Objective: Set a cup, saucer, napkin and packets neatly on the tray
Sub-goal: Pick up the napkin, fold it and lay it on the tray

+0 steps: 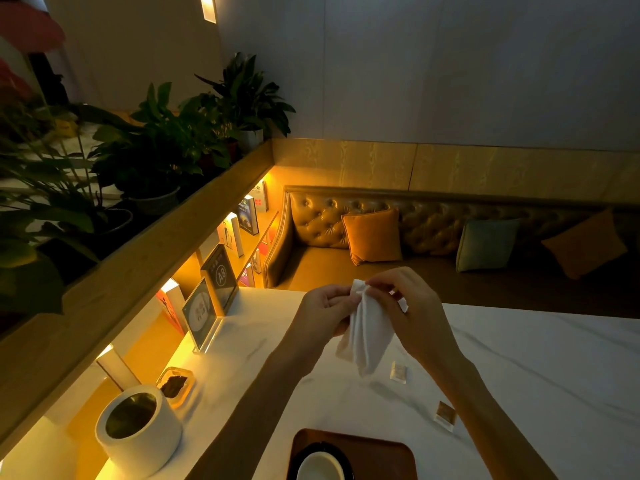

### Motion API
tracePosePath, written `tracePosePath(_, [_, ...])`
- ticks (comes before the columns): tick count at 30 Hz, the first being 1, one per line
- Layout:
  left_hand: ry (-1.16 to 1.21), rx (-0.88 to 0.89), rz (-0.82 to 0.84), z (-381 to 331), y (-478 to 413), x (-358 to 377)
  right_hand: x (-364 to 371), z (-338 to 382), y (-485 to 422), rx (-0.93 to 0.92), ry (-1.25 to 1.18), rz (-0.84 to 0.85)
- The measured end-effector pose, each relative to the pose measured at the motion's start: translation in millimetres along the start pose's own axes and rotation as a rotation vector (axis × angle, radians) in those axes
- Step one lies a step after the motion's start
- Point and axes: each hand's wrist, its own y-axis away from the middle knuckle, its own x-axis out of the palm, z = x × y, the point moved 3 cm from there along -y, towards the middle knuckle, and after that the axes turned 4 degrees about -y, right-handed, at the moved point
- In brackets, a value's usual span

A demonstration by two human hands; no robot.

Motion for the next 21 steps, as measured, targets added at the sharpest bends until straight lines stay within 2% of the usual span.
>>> tracePosePath(5, [-0.048,0.049,-0.008,-1,-1,-1,0,-5,6,-0.029,0.081,0.158])
tracePosePath(11, [-0.108,0.086,0.029,-1,-1,3,4,-2,1,-0.145,0.137,-0.007])
tracePosePath(16, [-0.196,0.105,-0.016,-2,-1,1,9,-5,9,-0.041,0.218,0.131])
tracePosePath(21, [-0.24,0.104,-0.005,-2,4,-1,11,-14,7,0.0,0.222,0.178])
